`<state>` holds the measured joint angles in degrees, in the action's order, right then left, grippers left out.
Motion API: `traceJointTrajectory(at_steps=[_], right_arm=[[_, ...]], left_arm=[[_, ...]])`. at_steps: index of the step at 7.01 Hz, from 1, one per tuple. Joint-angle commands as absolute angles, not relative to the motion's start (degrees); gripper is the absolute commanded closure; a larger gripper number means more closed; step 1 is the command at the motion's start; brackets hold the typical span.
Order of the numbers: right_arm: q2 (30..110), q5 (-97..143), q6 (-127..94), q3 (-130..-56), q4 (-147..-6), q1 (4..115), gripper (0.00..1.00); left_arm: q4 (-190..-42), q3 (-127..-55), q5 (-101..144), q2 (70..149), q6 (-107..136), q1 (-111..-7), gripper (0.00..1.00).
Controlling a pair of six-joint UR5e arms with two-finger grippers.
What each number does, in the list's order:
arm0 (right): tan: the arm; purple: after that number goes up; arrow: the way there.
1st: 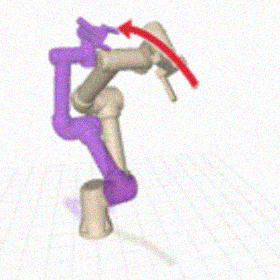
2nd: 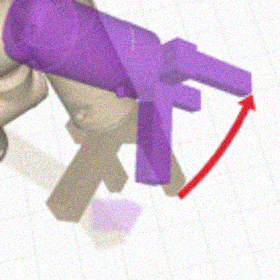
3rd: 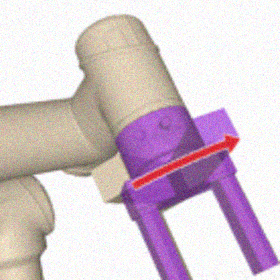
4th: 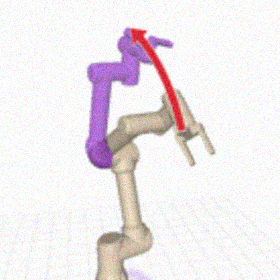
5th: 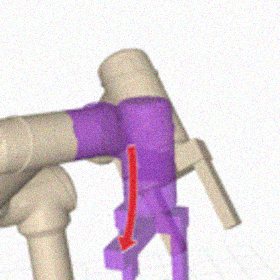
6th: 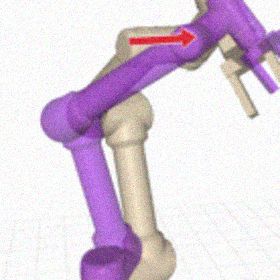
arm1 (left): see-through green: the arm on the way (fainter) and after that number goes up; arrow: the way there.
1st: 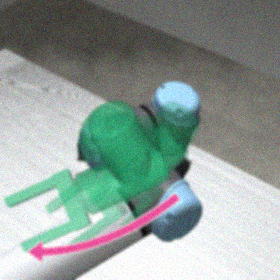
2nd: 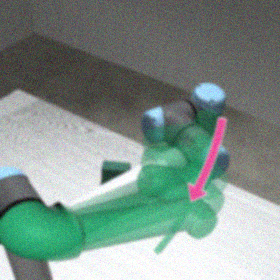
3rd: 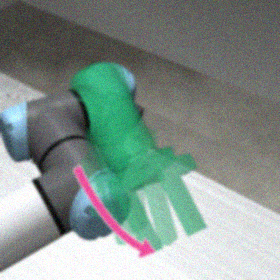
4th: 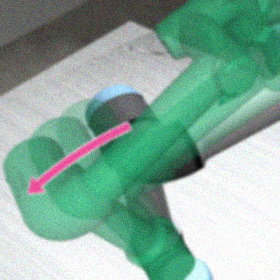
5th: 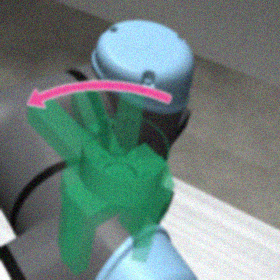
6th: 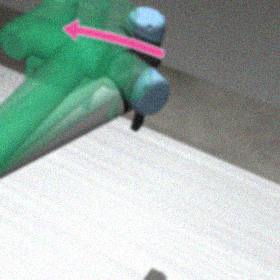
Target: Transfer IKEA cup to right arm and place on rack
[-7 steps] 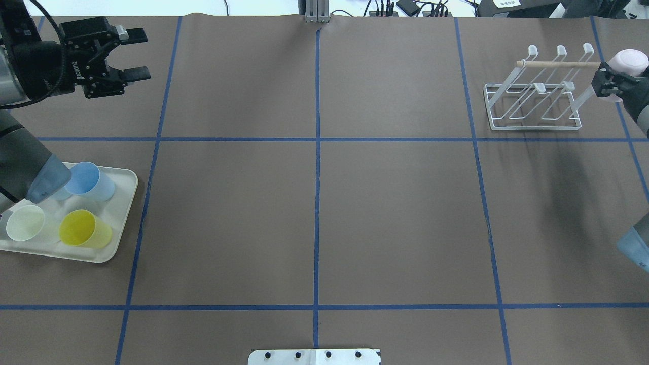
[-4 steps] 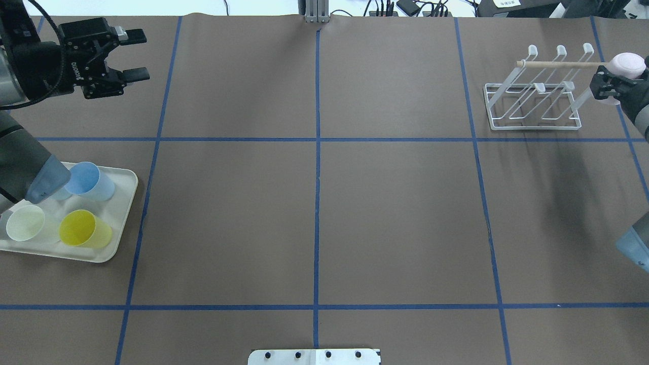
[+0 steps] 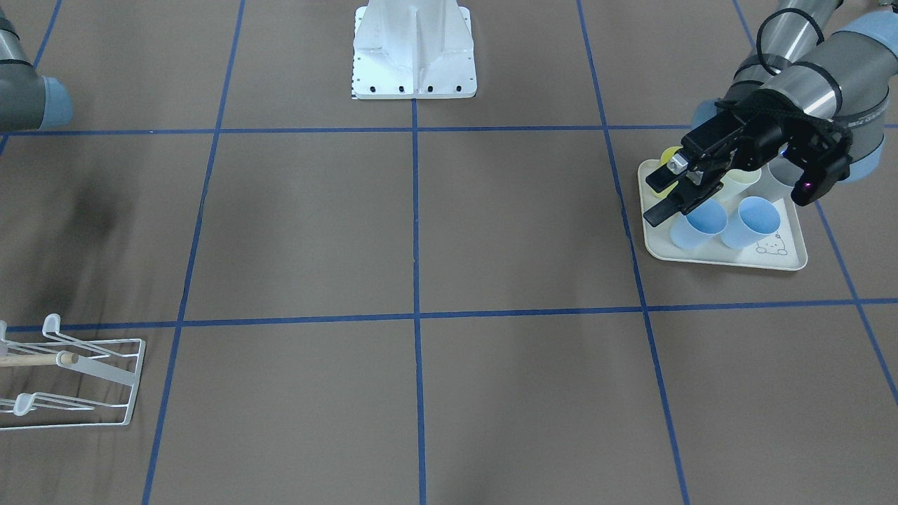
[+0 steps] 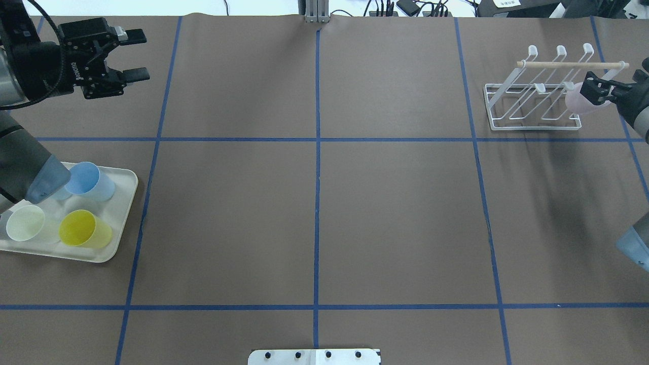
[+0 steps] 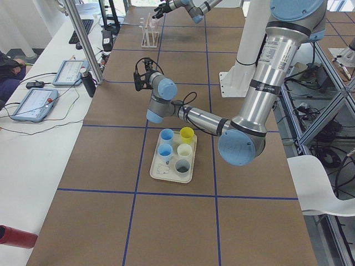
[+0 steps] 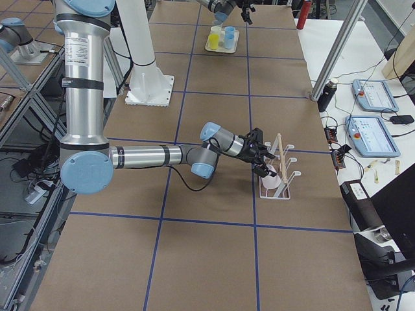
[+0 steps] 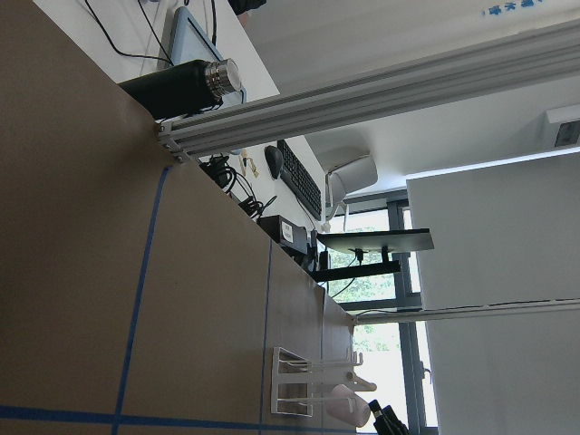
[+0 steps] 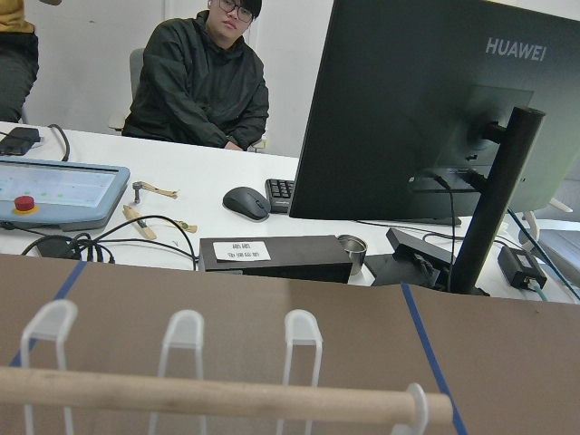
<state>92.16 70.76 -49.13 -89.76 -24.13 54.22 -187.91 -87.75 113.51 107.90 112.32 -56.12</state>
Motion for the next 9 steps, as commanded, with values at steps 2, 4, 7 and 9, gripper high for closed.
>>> traceJointTrajectory(at_steps=[2,4,7,9], right_arm=[[93.25,85.09,-49.48,-94.91,-24.60,60.87,0.00],[93.16,101.69,-49.74,-96.32,-24.79,68.09,0.00],[91.24,117.82,-62.80,-101.06,-26.27,67.94,0.00],[86.24,120.40,-70.72,-104.14,-32.76,67.85,0.00]], left_arm=[[-187.21,-89.12,120.19,106.97,112.24,-59.47,0.00],[-184.07,-89.56,129.94,103.65,100.62,-66.23,0.00],[-175.91,-90.26,135.79,97.31,80.47,-71.19,0.00],[-171.06,-91.05,133.43,95.89,72.19,-72.59,0.00]])
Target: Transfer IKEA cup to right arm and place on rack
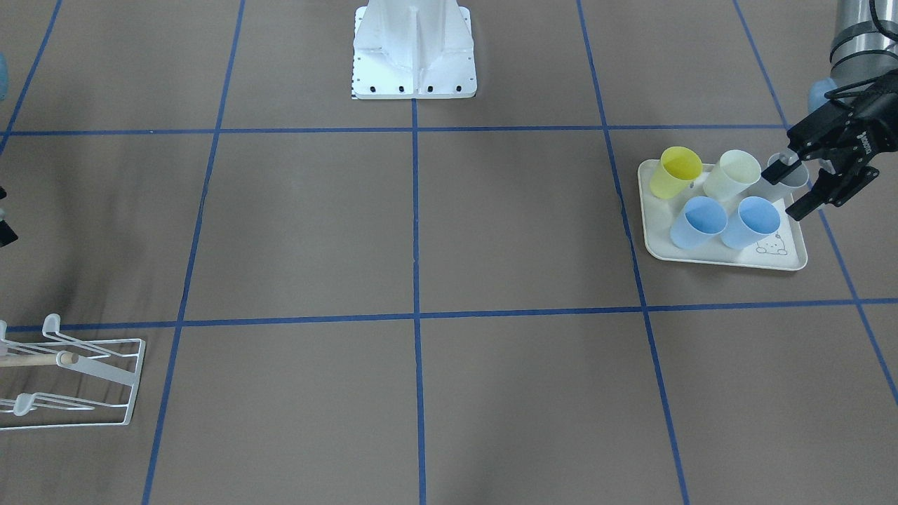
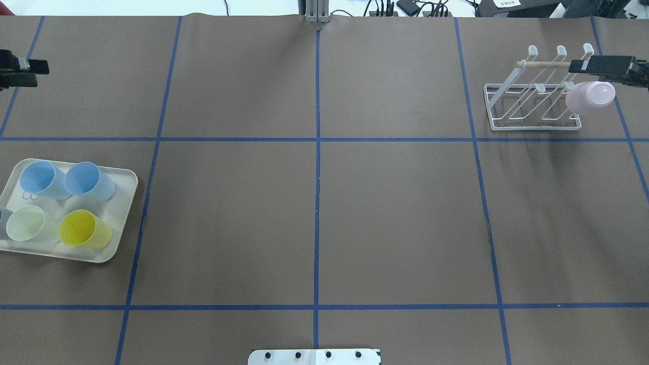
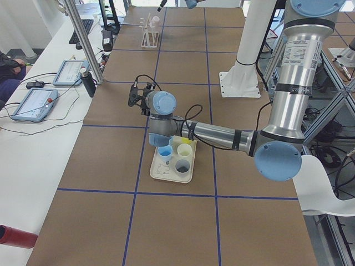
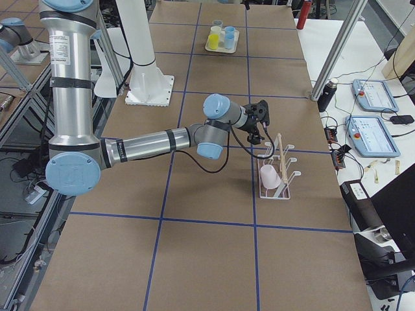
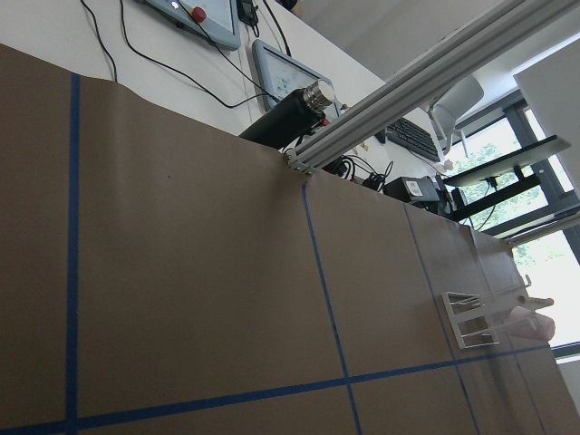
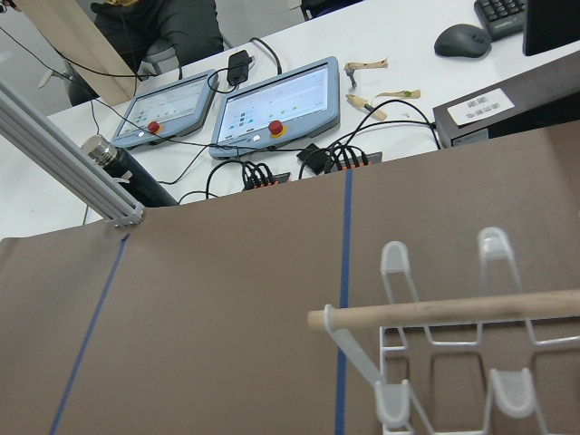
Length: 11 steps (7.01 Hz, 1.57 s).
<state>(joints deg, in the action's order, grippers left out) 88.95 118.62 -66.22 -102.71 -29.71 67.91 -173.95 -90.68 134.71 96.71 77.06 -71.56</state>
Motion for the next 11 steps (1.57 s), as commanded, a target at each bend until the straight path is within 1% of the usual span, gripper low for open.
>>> traceJointTrajectory(at_steps=[1,2,4,5,6,8,9,10,11], right_arm=[[84.22,120.50,-74.41,-103.89,-32.96,66.81,0.00],[83.16,120.41,-75.31,-103.71,-33.31,66.27,0.00],[80.08,120.06,-80.04,-103.45,-34.28,64.52,0.00],[79.02,119.97,-83.29,-103.53,-33.93,63.47,0.00],[77.88,119.88,-86.02,-103.45,-33.58,62.41,0.00],[75.86,119.62,-90.34,-103.45,-33.40,60.74,0.00],[75.76,119.45,-91.31,-103.88,-33.40,60.21,0.00],[75.15,119.53,-91.32,-103.63,-33.40,60.12,0.00],[74.97,119.53,-91.32,-103.54,-33.40,60.12,0.00]], left_arm=[[-167.90,-91.58,128.72,95.89,67.46,-72.68,0.00],[-163.00,-92.97,123.63,95.89,60.89,-72.77,0.00],[-147.99,-99.37,114.82,91.34,44.72,-72.42,0.00],[-142.61,-100.36,115.05,89.32,40.56,-72.07,0.00],[-137.95,-100.28,116.01,86.60,34.78,-71.20,0.00],[-127.75,-99.41,121.70,86.22,27.44,-69.79,0.00],[-123.96,-99.40,122.08,86.22,27.34,-65.52,0.00],[-123.49,-98.71,122.08,86.22,27.33,-62.17,0.00],[-123.83,-97.40,122.25,86.31,27.25,-61.79,0.01]])
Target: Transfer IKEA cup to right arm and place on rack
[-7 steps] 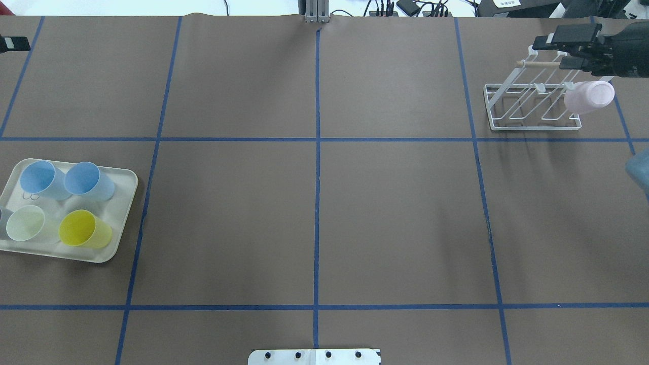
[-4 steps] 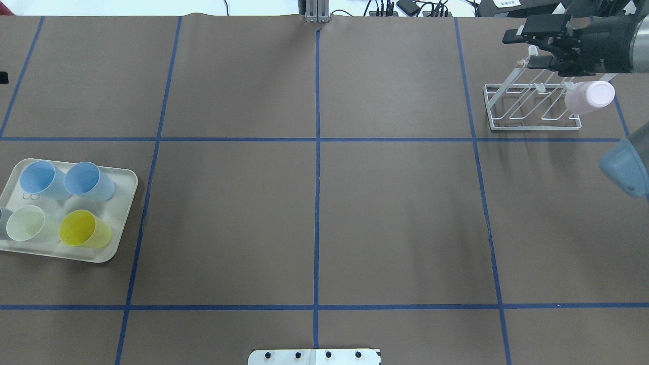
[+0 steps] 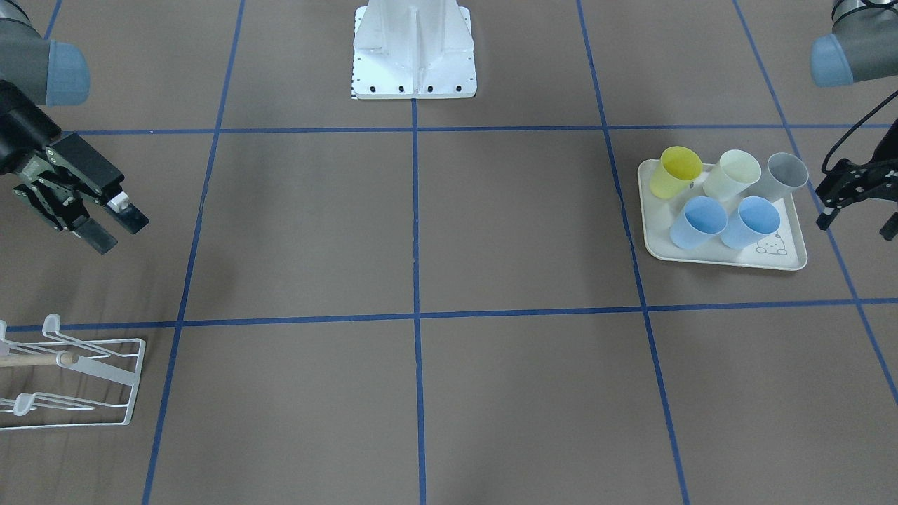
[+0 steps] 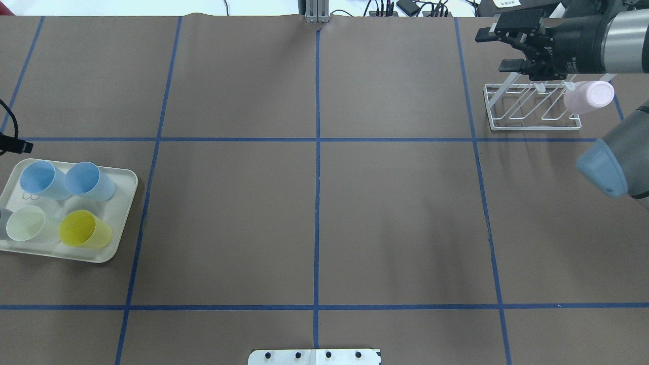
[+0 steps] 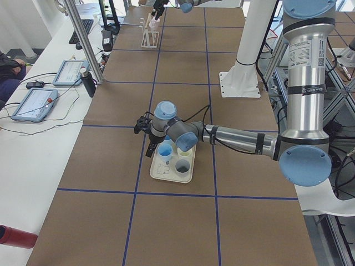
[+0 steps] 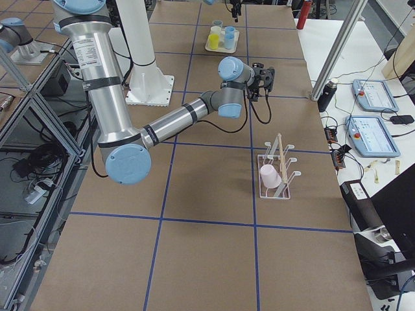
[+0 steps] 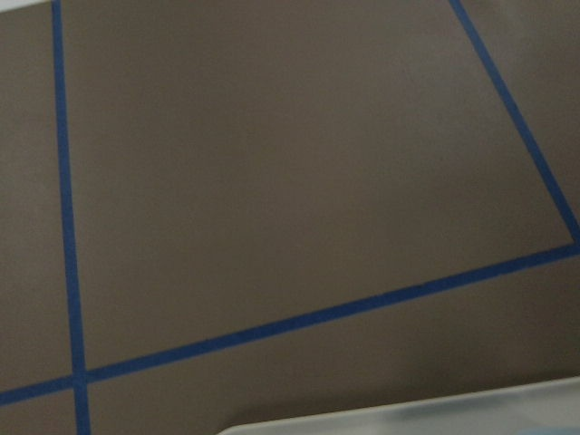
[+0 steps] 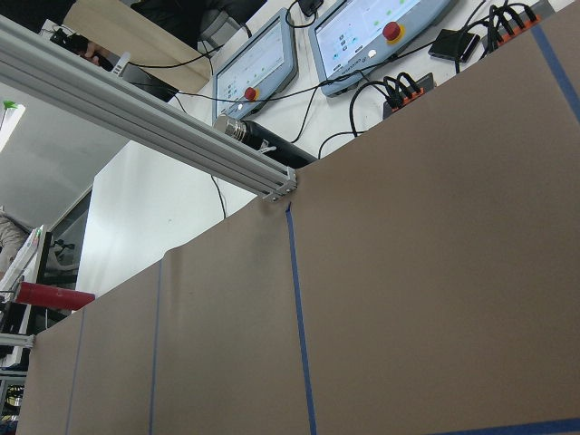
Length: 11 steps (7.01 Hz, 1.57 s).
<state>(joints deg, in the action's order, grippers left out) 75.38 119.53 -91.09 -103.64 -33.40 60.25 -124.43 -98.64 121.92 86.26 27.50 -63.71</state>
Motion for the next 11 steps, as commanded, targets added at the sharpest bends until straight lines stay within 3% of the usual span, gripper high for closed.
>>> traceJointTrajectory(at_steps=[1,4,5,6,11], right_arm=[[74.97,119.53,-91.32,-103.62,-33.40,60.12,0.00],[74.71,119.53,-91.49,-103.80,-33.40,60.03,0.00],[74.71,119.53,-91.49,-103.71,-33.40,60.03,0.00],[74.71,119.53,-91.49,-103.62,-33.40,60.03,0.00],[74.71,119.53,-91.41,-103.36,-33.40,60.03,0.00]], left_arm=[[-124.10,-95.64,122.26,86.31,24.98,-61.79,0.01],[-123.66,-94.66,122.34,86.13,19.69,-61.96,0.04],[-123.66,-94.75,122.34,86.13,19.69,-61.79,0.09],[-123.58,-94.75,122.34,86.13,19.69,-61.79,0.24],[-123.66,-94.75,122.34,86.22,19.78,-60.83,0.33]])
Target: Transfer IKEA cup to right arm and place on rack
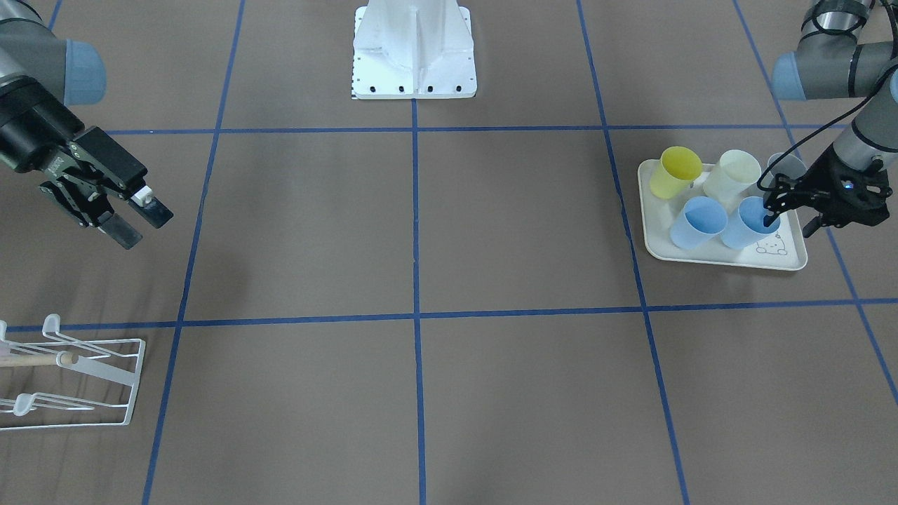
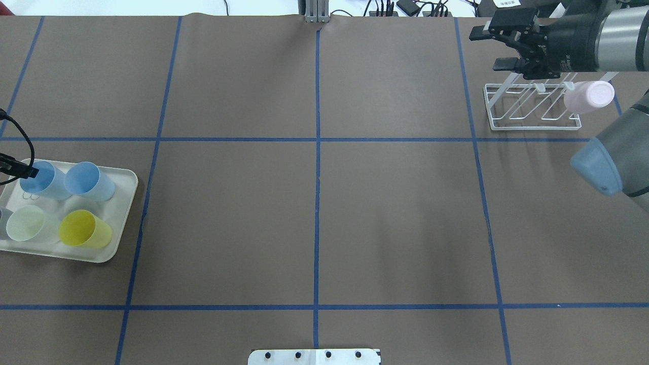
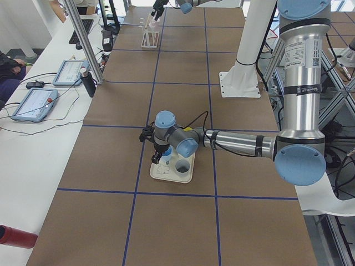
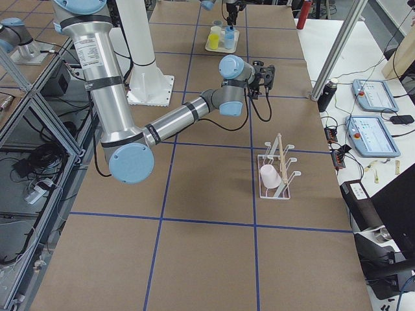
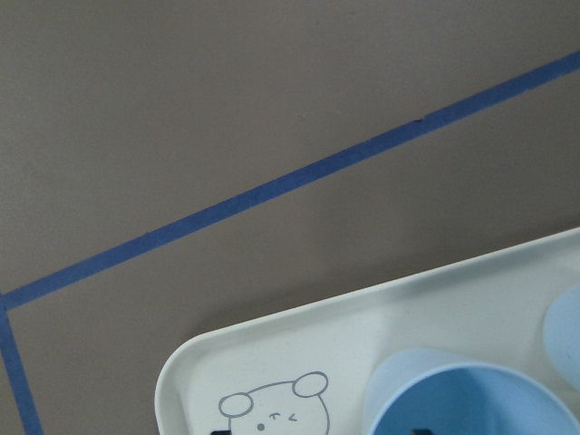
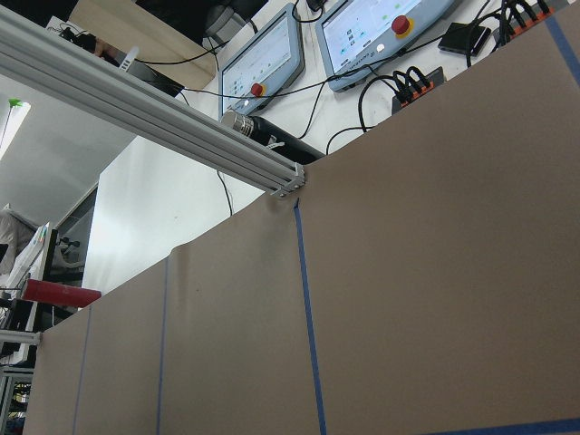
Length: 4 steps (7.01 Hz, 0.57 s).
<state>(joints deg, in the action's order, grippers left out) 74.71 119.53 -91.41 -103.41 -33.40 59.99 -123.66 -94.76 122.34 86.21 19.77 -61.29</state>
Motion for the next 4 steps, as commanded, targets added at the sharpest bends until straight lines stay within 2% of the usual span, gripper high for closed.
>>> traceJointTrajectory(at_steps=[1,2,3,4], right_arm=[[74.71,119.53,-91.41,-103.45,-33.40,60.03,0.00],[74.71,119.53,-91.41,-103.45,-33.40,60.03,0.00],[74.71,119.53,-91.41,-103.45,-33.40,60.03,0.00],[74.71,119.53,-91.41,-103.45,-33.40,60.03,0.00]], left_arm=[[-123.58,-94.75,122.34,86.22,19.78,-60.30,0.34],[-123.66,-94.83,122.34,86.22,19.86,-59.86,0.36],[-123.58,-94.83,122.34,86.22,19.86,-59.24,0.46],[-123.40,-94.75,122.34,86.13,19.86,-59.24,0.66]])
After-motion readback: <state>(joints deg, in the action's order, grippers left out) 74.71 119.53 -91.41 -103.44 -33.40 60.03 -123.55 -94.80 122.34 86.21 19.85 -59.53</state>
